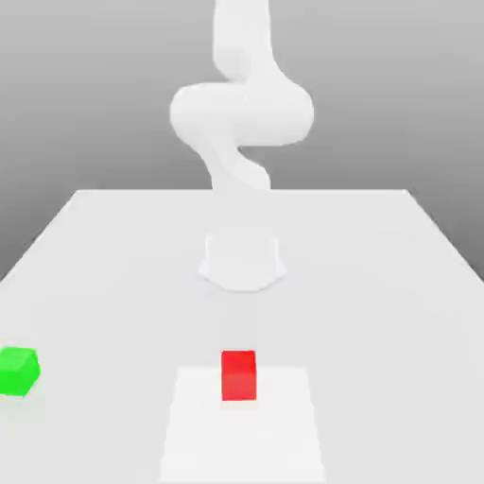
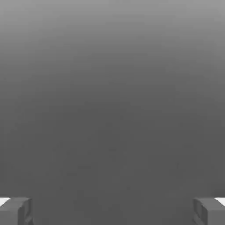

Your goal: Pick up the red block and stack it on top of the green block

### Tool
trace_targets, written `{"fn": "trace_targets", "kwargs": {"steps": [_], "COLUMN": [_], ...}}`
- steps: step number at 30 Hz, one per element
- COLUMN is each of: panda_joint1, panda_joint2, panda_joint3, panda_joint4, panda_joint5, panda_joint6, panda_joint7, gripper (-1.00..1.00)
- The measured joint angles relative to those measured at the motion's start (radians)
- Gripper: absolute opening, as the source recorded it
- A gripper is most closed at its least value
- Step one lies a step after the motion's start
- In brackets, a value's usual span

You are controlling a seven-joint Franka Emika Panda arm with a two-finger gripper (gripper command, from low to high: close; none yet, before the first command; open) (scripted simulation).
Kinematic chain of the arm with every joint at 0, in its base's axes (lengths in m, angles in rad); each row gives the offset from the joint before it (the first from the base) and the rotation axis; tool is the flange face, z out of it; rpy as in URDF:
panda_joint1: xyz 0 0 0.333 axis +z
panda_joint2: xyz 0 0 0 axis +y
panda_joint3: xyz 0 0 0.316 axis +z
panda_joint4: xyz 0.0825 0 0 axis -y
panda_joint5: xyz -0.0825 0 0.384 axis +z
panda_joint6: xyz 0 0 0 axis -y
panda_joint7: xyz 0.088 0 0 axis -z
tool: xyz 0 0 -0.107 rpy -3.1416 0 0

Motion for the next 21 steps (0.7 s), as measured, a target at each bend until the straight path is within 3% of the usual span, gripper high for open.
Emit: {"fn": "trace_targets", "kwargs": {"steps": [17,21], "panda_joint1": [0.006,0.003], "panda_joint2": [0.611,0.790], "panda_joint3": [-0.019,-0.015], "panda_joint4": [-0.499,-0.513], "panda_joint5": [-0.004,0.003], "panda_joint6": [0.440,0.584], "panda_joint7": [-0.045,-0.053], "gripper": [0.00,0.00]}}
